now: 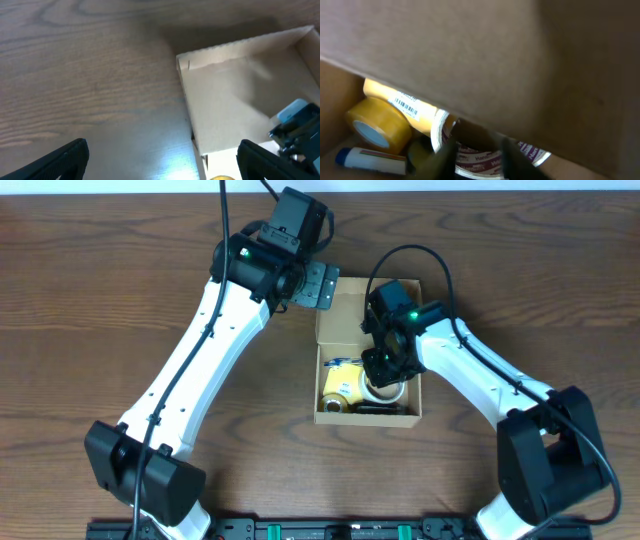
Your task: Pack container
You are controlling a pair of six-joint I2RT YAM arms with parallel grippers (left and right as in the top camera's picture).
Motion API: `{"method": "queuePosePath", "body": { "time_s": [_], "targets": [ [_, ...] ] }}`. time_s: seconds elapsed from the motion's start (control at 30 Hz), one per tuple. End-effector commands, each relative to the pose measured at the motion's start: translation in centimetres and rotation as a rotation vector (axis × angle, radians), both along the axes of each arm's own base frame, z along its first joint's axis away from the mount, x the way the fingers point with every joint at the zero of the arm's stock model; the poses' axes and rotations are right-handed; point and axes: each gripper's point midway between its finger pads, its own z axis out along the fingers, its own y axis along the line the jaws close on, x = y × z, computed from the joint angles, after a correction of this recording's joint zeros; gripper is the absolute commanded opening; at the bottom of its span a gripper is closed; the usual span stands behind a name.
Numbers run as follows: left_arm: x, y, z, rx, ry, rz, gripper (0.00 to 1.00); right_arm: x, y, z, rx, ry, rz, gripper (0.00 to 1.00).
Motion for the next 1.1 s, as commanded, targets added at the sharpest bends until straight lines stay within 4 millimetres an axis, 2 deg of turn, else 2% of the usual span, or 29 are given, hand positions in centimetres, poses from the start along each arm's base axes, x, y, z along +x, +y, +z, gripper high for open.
{"method": "queuePosePath", "body": {
  "time_s": [0.0,0.2,0.5,0.67,0.77,0.9,1.07],
  "targets": [
    [-0.1,0.2,1.1,0.001,-0.022,-0.012,0.95,0.9,-0.4,0.5,0.006,-0.019,-0.024,0.33],
    [-0.1,0.2,1.1,0.000,-0.024,-0.012,0.95,1.2,-1.0,0.5,0.005,-0.019,-0.038,0.25],
    [-0.1,0.2,1.1,0.000,-0.025,-0.012,0.95,1.3,-1.2,0.1,-0.010,-0.016,-0.038,0.26],
    [-0.1,0.2,1.1,0.002,-0.021,-0.012,0.95,0.5,-1.6,-1.8,-0.047,0.051,-0.037,0.12],
    [-0.1,0.2,1.1,0.002,-0.021,-0.012,0.95,0.2,-1.5,-2.0,-0.048,0.065,-0.034,0.06],
    [-0.1,0.2,1.1,0.002,-0.021,-0.012,0.95,-0.4,-1.6,-2.0,-0.049,0.088,-0.032,0.05],
    [-0.1,0.2,1.1,0.002,-0.021,-0.012,0.95,-1.0,-3.2,-2.1,-0.137,0.104,-0.043,0.04]
  ]
}}
